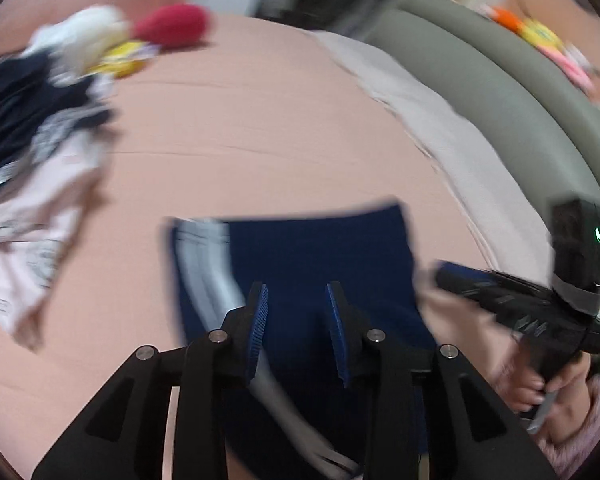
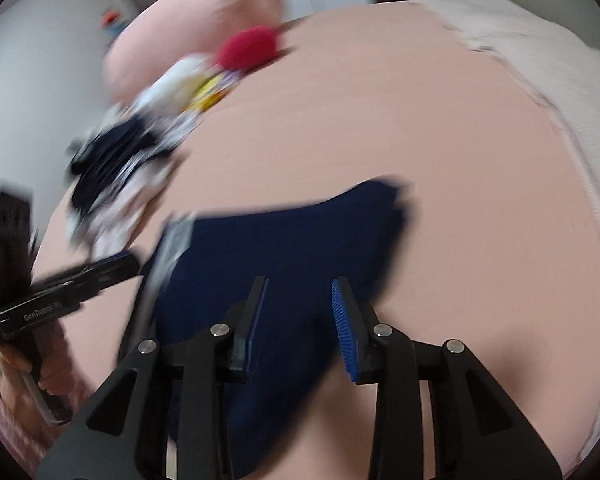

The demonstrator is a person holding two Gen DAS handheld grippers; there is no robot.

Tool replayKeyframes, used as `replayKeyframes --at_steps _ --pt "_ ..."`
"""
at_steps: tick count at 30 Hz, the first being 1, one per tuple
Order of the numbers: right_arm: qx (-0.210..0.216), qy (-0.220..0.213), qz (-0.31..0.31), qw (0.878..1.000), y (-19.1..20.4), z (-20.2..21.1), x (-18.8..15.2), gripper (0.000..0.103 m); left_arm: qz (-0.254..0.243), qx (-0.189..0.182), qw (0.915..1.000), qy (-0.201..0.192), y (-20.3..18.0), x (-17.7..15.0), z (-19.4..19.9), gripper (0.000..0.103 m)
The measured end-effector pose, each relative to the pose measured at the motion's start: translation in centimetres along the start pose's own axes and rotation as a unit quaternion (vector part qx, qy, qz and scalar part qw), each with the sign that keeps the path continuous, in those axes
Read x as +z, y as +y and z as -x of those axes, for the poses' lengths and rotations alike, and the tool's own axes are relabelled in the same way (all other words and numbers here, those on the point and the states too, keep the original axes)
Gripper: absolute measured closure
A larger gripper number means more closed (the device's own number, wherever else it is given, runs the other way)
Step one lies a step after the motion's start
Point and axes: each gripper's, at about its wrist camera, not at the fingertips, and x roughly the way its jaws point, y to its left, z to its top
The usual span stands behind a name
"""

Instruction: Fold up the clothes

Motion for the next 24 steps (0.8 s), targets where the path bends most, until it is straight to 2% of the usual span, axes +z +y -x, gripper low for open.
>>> replayKeyframes --at_steps 1,4,5,6,8,10,12,14,16,18,22,24 --pt "-0.006 0.015 0.009 1.0 0.7 -0.5 -1.1 0.071 -0.014 0.008 0.9998 0.013 -1.1 -0.7 -0.9 0.071" --pt "-0.028 0.069 0.009 0.997 1.1 -2.3 -3.6 0.071 -0.024 0.051 0.9945 0.088 -1.5 -3.4 -3.4 0.071" --pt "-0.031 0.076 0.013 0.997 0.7 -2.2 -4.4 0.071 -0.033 0.066 0.993 0.093 -1.2 -4.0 -3.2 0.077" --pt "-0.036 0.079 0.019 0.996 0.4 -1.8 -5.0 0.072 -0.036 0.077 0.9923 0.091 -0.8 -4.3 -2.5 0.079" --pt "-0.062 0.071 0.025 0.995 -0.5 0.2 -5.9 0.068 -0.009 0.096 0.9923 0.078 0.6 -4.5 -0.6 0.079" --pt "-0.061 0.047 0.013 0.997 -0.9 2.4 -6.3 0.066 0.009 0.079 0.9954 0.054 1.1 -4.7 1.2 0.08" --pt "-0.041 0.028 0.011 0.999 -0.2 3.7 -6.9 0.066 -0.001 0.06 0.9975 0.038 0.3 -5.0 2.5 0.079" --pt "-0.016 0.018 0.034 0.999 1.8 4.4 -7.7 0.063 -0.05 0.055 0.9967 0.033 -1.9 -5.5 3.2 0.079" --pt "-0.011 0.021 0.077 0.997 4.3 4.1 -8.8 0.059 -0.083 0.061 0.9937 0.043 -3.3 -6.3 3.0 0.075" --pt "-0.026 0.033 0.111 0.993 5.8 3.2 -9.8 0.052 -0.101 0.07 0.9906 0.06 -4.0 -6.9 2.3 0.063" --pt "-0.043 0.067 0.12 0.99 6.1 0.5 -10.5 0.052 -0.094 0.083 0.9882 0.088 -2.4 -7.3 0.7 0.061" --pt "-0.05 0.07 0.123 0.989 5.9 0.3 -10.8 0.052 -0.087 0.081 0.9894 0.083 -2.0 -7.2 0.7 0.061"
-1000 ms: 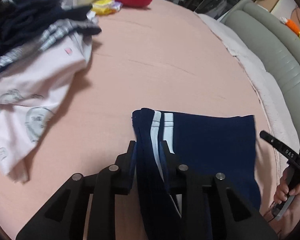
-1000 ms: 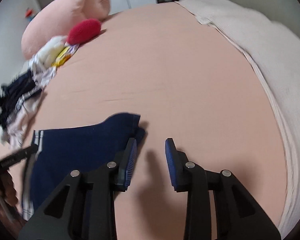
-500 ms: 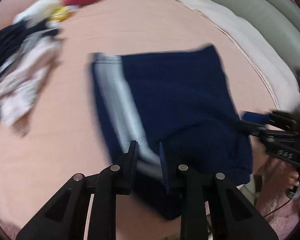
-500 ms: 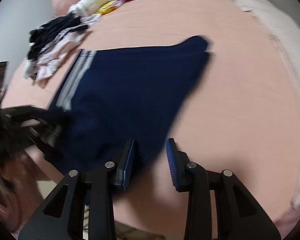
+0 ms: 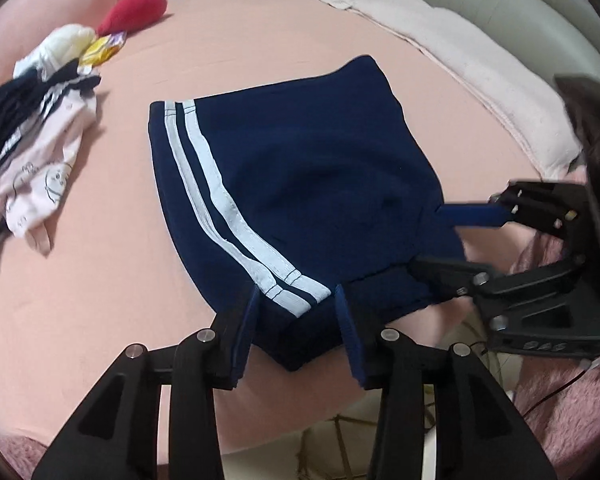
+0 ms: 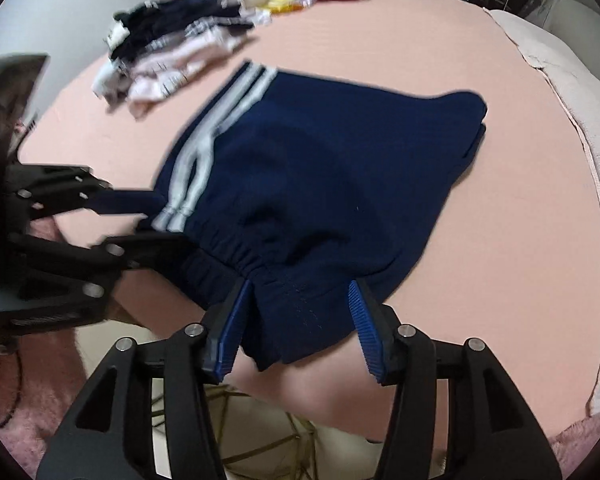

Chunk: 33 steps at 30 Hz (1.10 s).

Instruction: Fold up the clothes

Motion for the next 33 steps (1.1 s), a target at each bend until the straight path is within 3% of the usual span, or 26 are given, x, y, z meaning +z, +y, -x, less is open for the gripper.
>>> replayKeyframes --at_steps 7,14,16,18,20,23,28,33 --pt "-0.007 -0.007 0.033 0.999 1.3 0.5 -0.6 0.054 -0.01 -0.02 0.9992 -0.034 -0.7 -0.1 1.3 0.061" --pt "-0.02 -0.01 0.038 0.999 1.6 -0.7 -0.7 0.054 -0.076 0.051 0.9956 -0.023 -2.6 -1.0 0.1 0.062" --pt "-0.014 -0.025 0.025 0.999 1.3 -0.1 -0.5 0.062 -0.073 0.053 0.995 -0.042 -2.6 -1.2 0.7 0.068" --pt "-0.008 -0.039 0.013 0.999 0.9 0.5 -0.3 0.072 -0.063 0.051 0.9941 -0.072 -2.3 -1.3 1.6 0.081" --pt "0.001 -0.052 -0.002 0.999 0.4 1.0 -0.1 0.078 -0.058 0.05 0.9922 -0.098 -2.2 -1.6 2.1 0.085" --pt "0.014 -0.065 -0.027 0.997 -0.2 1.6 -0.5 0.079 -0.069 0.056 0.9907 -0.103 -2.6 -1.8 2.4 0.091" --pt "0.008 -0.092 -0.017 0.996 0.3 3.1 -1.1 0.08 -0.056 0.029 0.9919 -0.11 -2.3 -1.9 3.2 0.094" --pt "-0.009 -0.055 -0.014 0.998 0.7 1.9 -1.8 0.079 0.015 -0.044 0.9981 -0.04 0.5 -2.2 1.6 0.093"
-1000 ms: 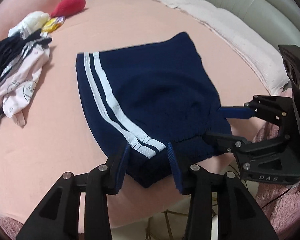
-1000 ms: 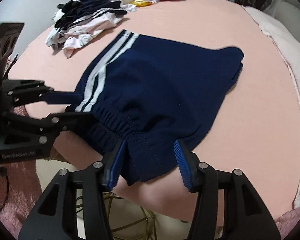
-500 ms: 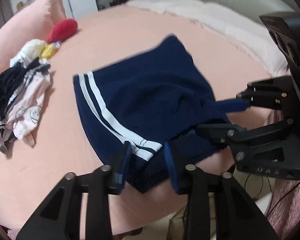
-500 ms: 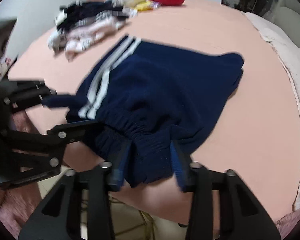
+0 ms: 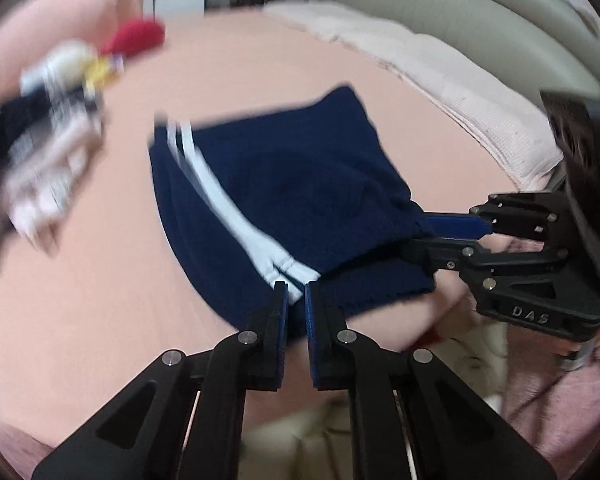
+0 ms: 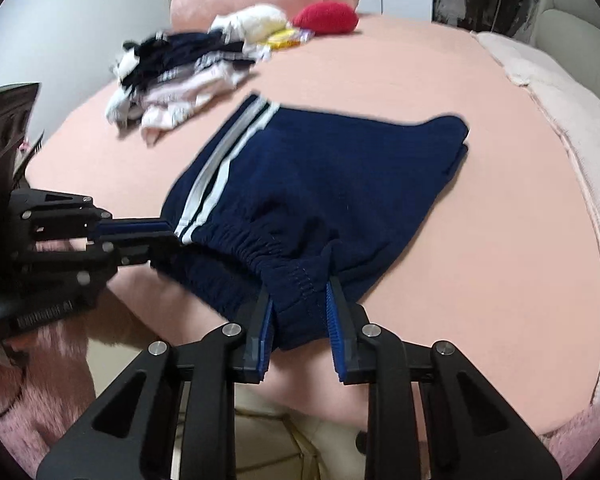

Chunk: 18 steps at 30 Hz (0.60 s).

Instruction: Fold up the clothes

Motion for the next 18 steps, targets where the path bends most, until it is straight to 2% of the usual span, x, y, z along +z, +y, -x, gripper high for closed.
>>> replayKeyframes --at_steps 2,5,7,8,9,11,14,16,18 --pt "-0.006 0.012 0.0 1.0 0.3 -0.3 -0.2 0.077 0.031 -0.026 0.9992 -0.005 0.9 0.3 0.4 0.093" --pt "-0.005 0.006 -0.012 1.0 0.2 0.9 0.5 0.076 0.061 -0.059 0.9954 -0.045 1.6 1.2 1.9 0.09" --pt "-0.001 -0.009 -0.026 1.0 0.1 2.0 1.0 0.073 0.08 -0.072 0.992 -0.067 1.9 1.7 2.5 0.079" --pt "0.0 -0.018 -0.034 0.999 0.1 2.6 1.2 0.073 0.085 -0.071 0.9911 -0.073 1.9 1.9 2.4 0.065" --pt "-0.001 -0.024 -0.039 0.999 0.2 2.9 1.4 0.073 0.091 -0.071 0.9902 -0.079 1.9 2.1 2.4 0.059" --pt "-0.025 -0.026 -0.036 0.999 0.5 2.4 2.1 0.073 0.096 -0.048 0.9924 -0.06 1.8 2.6 1.2 0.059" --pt "-0.044 -0.005 -0.043 0.998 0.0 0.0 2.3 0.073 0.126 0.007 0.992 -0.007 2.5 1.9 -1.2 0.059" --pt "-0.042 0.032 -0.056 0.997 -1.0 -1.9 1.6 0.073 0.133 0.022 0.9908 0.003 2.9 1.4 -1.1 0.061" --pt "-0.024 0.033 -0.073 0.997 -1.9 -1.6 0.9 0.072 0.144 0.032 0.989 0.002 3.6 0.9 -0.5 0.06"
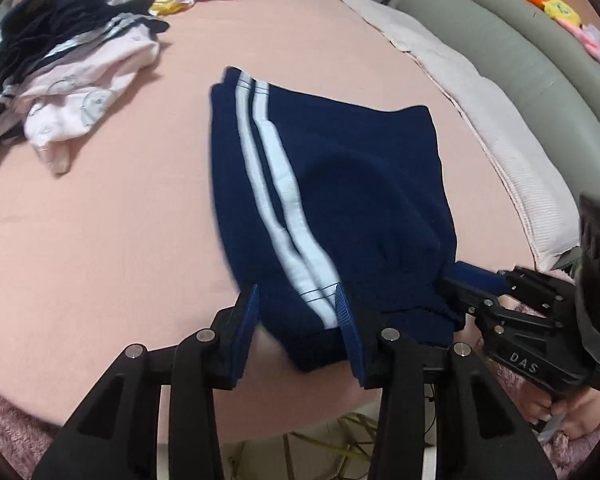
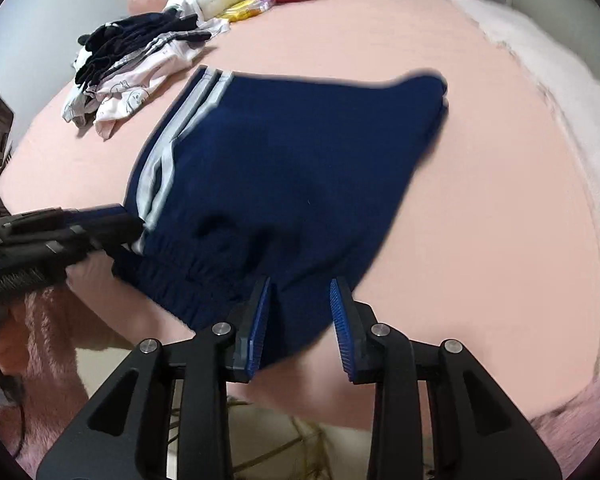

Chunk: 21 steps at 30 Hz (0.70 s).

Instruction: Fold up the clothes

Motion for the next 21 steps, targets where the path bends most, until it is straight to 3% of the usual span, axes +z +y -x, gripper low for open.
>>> replayKeyframes --at_steps 3,6,9,13,17,18,21 --pt "0.02 -0.018 -0.027 0.999 -1.4 1.5 -0.1 0.072 0.034 0.009 0.9992 -0.019 1.5 0.3 1.5 0.062" --pt "0.022 -0.044 -0.052 0.997 -2.6 2.8 0.5 0.068 0.08 -0.067 0.9938 -0.038 2.4 1.1 1.9 0.062" --pt "0.022 -0.046 -0.076 0.996 -3.2 2.3 0.8 0.059 0.049 -0.096 0.993 -0.048 1.0 1.6 1.0 0.06" --pt "0.006 -0.013 -0.055 0.998 -2.5 0.2 0.9 0.059 0.012 -0.008 0.9999 0.003 -0.1 0.8 -2.0 0.055" --pt "0.011 -0.027 -0.071 0.997 -3.2 0.6 1.1 0.053 0.059 0.011 0.9979 -0.022 1.9 0.9 -0.5 0.058" --pt "0.016 -0.032 -0.079 0.996 -3.6 0.7 1.1 0.052 0.069 0.001 0.9972 -0.03 2.3 1.0 -0.2 0.058" --pt "0.025 -0.031 -0.091 0.995 -4.2 0.3 1.4 0.051 0.109 -0.111 0.9874 -0.03 3.2 1.4 -0.6 0.056"
